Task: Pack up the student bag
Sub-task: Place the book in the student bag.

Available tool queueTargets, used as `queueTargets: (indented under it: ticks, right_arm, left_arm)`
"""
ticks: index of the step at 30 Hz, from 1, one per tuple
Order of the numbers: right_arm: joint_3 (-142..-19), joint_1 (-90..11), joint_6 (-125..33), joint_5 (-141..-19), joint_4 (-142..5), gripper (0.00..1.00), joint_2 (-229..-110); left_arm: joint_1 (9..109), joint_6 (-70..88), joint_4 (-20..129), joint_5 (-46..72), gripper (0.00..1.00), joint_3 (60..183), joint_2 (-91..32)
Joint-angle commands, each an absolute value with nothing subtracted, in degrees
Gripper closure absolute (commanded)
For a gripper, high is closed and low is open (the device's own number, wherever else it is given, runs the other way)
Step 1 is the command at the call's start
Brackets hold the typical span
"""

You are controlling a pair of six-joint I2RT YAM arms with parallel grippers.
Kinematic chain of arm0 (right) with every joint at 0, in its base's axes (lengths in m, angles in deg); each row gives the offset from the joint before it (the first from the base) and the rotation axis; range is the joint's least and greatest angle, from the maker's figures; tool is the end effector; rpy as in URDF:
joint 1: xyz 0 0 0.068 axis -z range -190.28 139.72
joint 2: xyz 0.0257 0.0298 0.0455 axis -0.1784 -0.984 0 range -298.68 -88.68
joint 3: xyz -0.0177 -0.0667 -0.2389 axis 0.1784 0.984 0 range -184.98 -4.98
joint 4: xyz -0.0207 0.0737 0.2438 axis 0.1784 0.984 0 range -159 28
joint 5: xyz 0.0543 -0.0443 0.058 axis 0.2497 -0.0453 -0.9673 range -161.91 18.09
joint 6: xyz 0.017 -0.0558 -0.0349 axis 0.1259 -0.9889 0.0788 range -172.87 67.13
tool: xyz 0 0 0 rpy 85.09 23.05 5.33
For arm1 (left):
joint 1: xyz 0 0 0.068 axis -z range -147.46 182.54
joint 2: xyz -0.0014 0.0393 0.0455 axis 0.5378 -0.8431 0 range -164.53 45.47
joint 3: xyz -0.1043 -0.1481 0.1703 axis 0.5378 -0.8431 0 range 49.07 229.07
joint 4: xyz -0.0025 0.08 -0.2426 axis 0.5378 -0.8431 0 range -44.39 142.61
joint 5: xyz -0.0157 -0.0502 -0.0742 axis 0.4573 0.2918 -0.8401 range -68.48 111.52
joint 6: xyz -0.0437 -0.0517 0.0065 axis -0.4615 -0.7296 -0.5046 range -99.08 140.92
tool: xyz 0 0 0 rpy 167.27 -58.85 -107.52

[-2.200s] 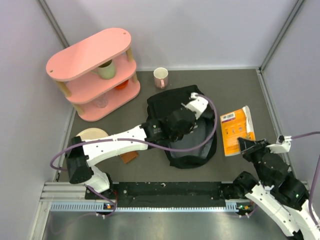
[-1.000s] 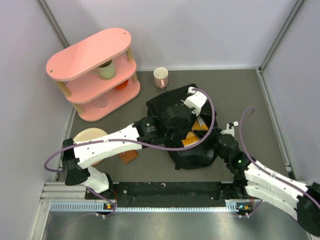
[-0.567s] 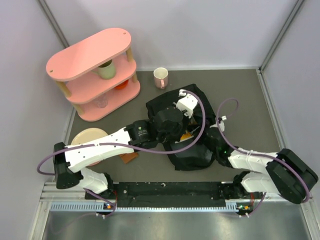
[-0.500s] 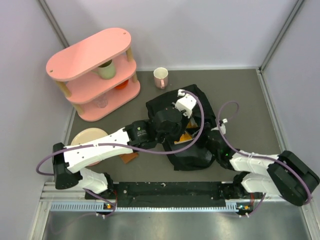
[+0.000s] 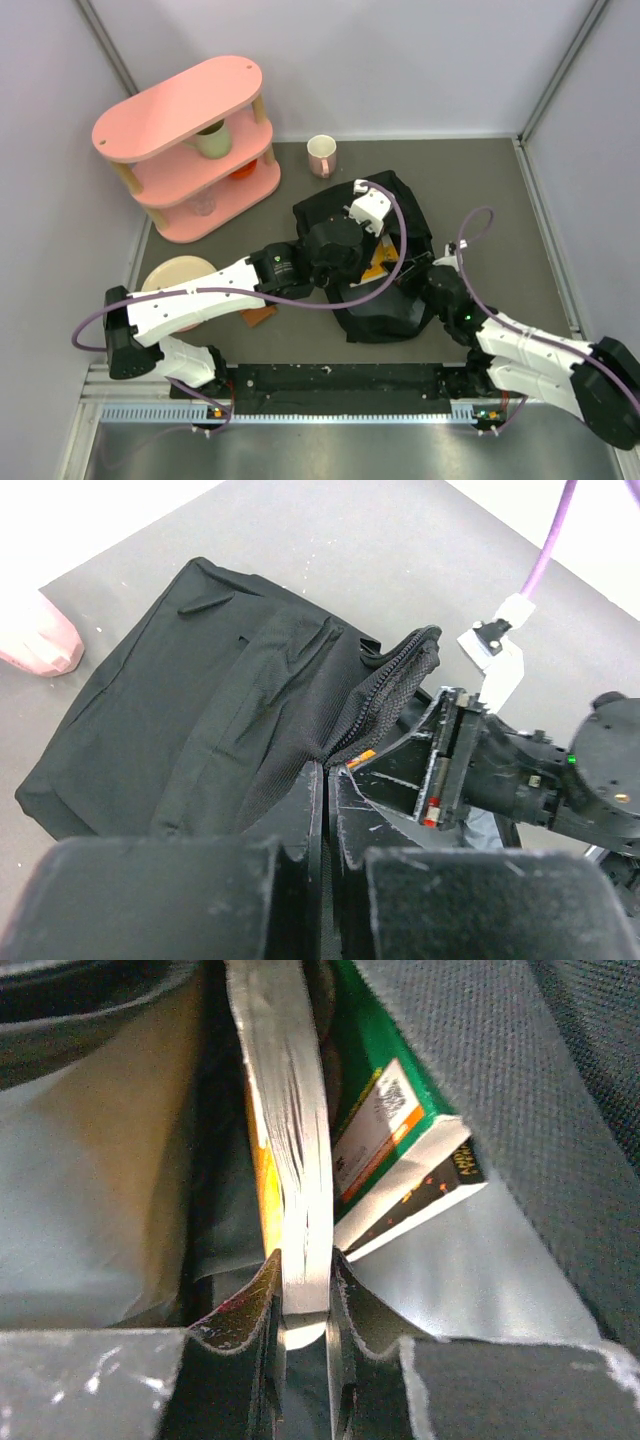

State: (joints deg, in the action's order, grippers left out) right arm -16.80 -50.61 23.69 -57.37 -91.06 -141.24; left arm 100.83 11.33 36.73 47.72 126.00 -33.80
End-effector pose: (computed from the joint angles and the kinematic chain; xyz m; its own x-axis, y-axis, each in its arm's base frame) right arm 0.1727 0.1287 0.1524 -0.4898 0.8192 -0.2984 0.1340 0.4089 0.9027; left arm 0.1456 -0.3007 0.3599 -0.2272 0.1663 -0.9595 0.6500 0.7596 -0.0222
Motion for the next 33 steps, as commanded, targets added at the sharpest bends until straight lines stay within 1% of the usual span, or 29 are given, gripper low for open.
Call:
queueTargets:
  ticks: [1, 3, 4, 6, 8, 10, 12, 15, 18, 19, 20, 21, 22, 23, 25, 26, 27, 28, 29, 30, 31, 32, 33]
  right_arm:
    - [-21.9, -50.4, 22.5, -54.7, -94.8, 1.0, -147.3]
    - [-21.7, -50.4, 24.3, -52.7, -100.0, 1.0, -151.6]
    - [-21.3, -50.4, 24.6, -51.3, -106.7, 1.0, -152.8]
    - [-21.6, -50.4, 25.5, -48.1, -111.4, 1.0, -156.9]
    - [-23.0, -50.4, 25.1, -46.6, -114.0, 1.0, -159.3]
    - [-26.2, -50.4, 25.1, -45.9, -111.5, 1.0, -161.6]
    - [-28.4, -50.4, 26.5, -46.8, -106.5, 0.94, -163.1]
    - [-27.3, -50.4, 25.5, -47.6, -104.9, 0.8, -164.0]
    - [-23.5, -50.4, 26.3, -47.7, -104.0, 0.61, -161.4]
    - [-22.7, -50.4, 25.5, -48.0, -103.0, 0.46, -159.9]
    - [-22.4, -50.4, 23.9, -48.3, -101.1, 0.36, -156.5]
    - [-22.6, -50.4, 23.9, -49.7, -93.6, 0.3, -154.4]
    - [-22.7, -50.4, 23.2, -50.2, -91.2, 0.2, -152.4]
    - [-22.7, -50.4, 19.9, -51.0, -89.1, 0.18, -147.4]
    - [-21.9, -50.5, 18.6, -52.5, -82.8, 0.12, -142.2]
    - [-21.4, -50.4, 15.6, -52.9, -81.7, 0.12, -135.9]
    - [-20.6, -50.4, 15.0, -53.4, -80.1, 0.11, -133.0]
    - [-20.7, -50.4, 14.6, -53.4, -73.7, 0.09, -129.7]
    - [-21.0, -50.5, 13.8, -53.4, -70.3, 0.09, -126.9]
    - [-21.7, -50.4, 13.7, -52.9, -65.8, 0.09, -121.6]
    - [-21.8, -50.5, 13.5, -52.8, -62.7, 0.09, -119.3]
    - [-21.8, -50.5, 13.9, -52.9, -56.5, 0.09, -117.3]
    - [-21.3, -50.5, 14.5, -52.8, -54.4, 0.09, -112.7]
  left_arm:
    - [101.2, 9.8, 44.4, 47.1, 1.0, 126.7, -31.3]
    - [101.2, 9.1, 43.9, 47.2, 1.0, 126.4, -30.7]
    - [101.1, 8.2, 43.8, 47.2, 1.0, 126.3, -30.5]
    - [100.8, 7.4, 43.7, 46.5, 1.0, 126.0, -30.2]
    - [100.8, 7.1, 43.7, 46.0, 1.0, 125.7, -29.9]
    - [100.9, 7.0, 43.6, 46.0, 1.0, 125.5, -29.7]
    - [100.9, 7.0, 43.9, 46.0, 1.0, 125.0, -29.3]
    - [100.8, 6.7, 43.6, 46.0, 1.0, 124.6, -29.2]
    - [100.7, 6.4, 43.7, 46.3, 1.0, 123.6, -28.9]
    - [100.7, 6.4, 43.7, 46.3, 1.0, 123.3, -28.9]
    - [100.7, 6.4, 43.6, 46.4, 1.0, 123.2, -28.9]
    - [100.7, 6.3, 43.6, 46.5, 1.0, 123.0, -29.0]
    - [100.7, 6.2, 43.6, 46.5, 1.0, 122.6, -29.0]
    - [100.7, 6.2, 43.6, 46.7, 1.0, 122.5, -29.1]
    - [100.6, 6.2, 43.6, 47.0, 1.0, 121.9, -29.2]
    - [100.4, 6.0, 43.6, 46.8, 1.0, 121.7, -29.2]
    - [100.2, 6.0, 43.7, 46.7, 1.0, 121.5, -29.3]
    - [100.1, 5.7, 44.0, 46.6, 1.0, 121.1, -29.2]
    - [100.0, 5.5, 44.1, 46.5, 1.0, 120.9, -29.4]
    - [99.9, 5.4, 44.3, 46.4, 1.0, 120.6, -29.4]
    - [99.9, 5.2, 44.3, 46.2, 1.0, 120.3, -29.5]
    - [99.8, 5.0, 44.3, 46.1, 1.0, 120.1, -29.5]
    - [99.7, 4.6, 44.3, 46.0, 1.0, 120.0, -29.7]
